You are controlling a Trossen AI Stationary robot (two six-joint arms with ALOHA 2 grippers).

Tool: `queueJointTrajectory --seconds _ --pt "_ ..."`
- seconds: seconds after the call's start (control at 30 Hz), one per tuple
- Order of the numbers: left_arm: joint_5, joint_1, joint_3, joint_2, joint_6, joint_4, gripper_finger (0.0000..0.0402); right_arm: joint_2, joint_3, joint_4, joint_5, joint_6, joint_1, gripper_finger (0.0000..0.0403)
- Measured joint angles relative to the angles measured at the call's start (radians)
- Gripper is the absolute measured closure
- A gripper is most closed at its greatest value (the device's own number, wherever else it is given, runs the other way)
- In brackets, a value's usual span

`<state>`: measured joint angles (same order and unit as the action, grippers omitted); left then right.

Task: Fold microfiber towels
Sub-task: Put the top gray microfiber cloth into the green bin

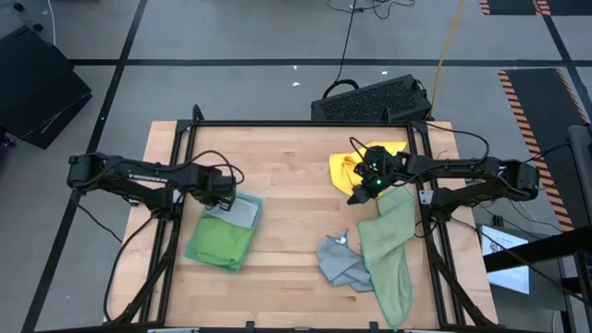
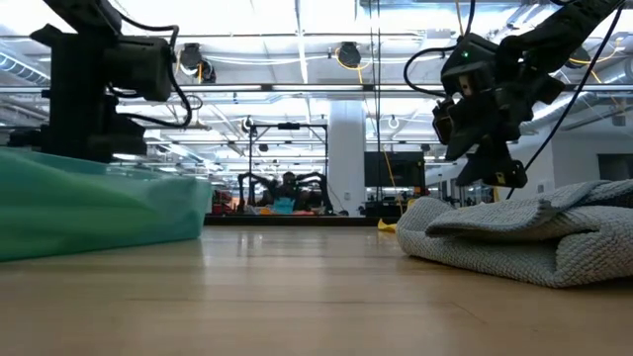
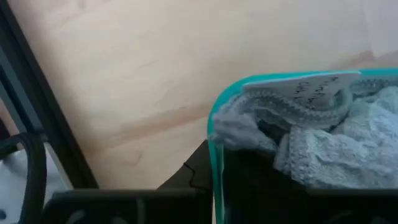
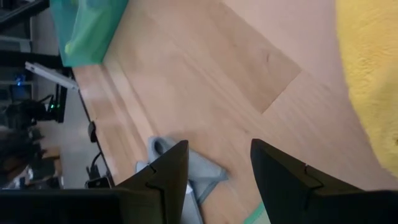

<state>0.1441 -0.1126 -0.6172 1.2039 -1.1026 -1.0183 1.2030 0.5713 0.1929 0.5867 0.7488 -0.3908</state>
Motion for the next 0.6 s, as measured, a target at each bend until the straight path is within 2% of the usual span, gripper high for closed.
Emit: queueJointTrajectory --seconds 0.13,0.33,0.43,0.6 --pt "-0.046 -0.012 -0.056 -0.005 0.023 -0.033 0.0371 0.0 0.0 -0.002 -0.016 0.033 0.0 0.0239" --pt "-0.014 -0.017 -0.178 -0.016 0.024 -0.156 0.0371 0.0 0.0 -0.014 -0.044 0.155 0.006 0.0239" --pt "-0.002 -0.033 -0.238 -0.016 0.057 -0.189 0.0371 -0.004 0.0 -0.053 -0.106 0.239 0.034 0.0239" --pt "0.023 -0.065 -0.328 -0.047 0.174 -0.193 0.0371 -0.026 0.056 -0.038 -0.28 0.342 0.117 0.0239"
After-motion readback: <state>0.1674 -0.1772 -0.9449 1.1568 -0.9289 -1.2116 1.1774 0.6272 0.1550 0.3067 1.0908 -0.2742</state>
